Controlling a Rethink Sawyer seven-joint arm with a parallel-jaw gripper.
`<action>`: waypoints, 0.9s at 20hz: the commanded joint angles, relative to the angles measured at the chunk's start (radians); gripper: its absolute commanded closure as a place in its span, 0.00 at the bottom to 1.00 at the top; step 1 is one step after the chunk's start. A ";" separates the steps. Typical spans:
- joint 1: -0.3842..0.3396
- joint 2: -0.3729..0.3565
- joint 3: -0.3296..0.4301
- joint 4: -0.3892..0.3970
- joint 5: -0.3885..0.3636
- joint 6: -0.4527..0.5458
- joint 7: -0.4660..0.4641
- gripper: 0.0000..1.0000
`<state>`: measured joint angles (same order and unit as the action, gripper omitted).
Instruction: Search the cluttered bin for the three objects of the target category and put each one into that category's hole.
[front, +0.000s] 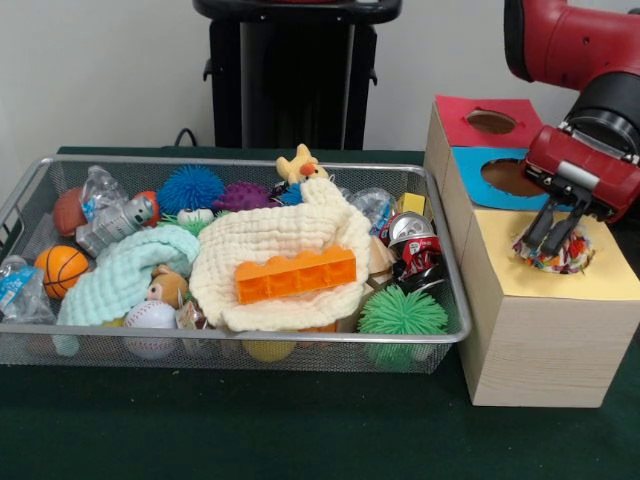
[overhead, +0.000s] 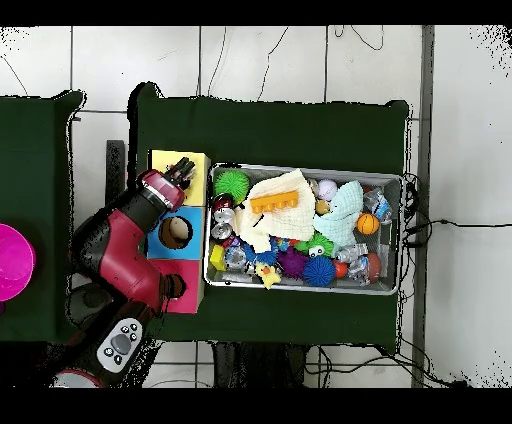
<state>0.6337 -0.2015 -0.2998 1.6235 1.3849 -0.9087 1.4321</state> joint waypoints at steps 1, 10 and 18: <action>-0.004 0.048 0.139 -0.059 0.079 -0.080 0.124 1.00; 0.000 0.044 0.149 -0.072 0.109 -0.089 0.099 1.00; 0.007 0.047 0.153 -0.086 0.139 -0.100 0.083 1.00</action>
<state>0.6408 -0.1954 -0.2966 1.5871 1.4565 -0.9156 1.4321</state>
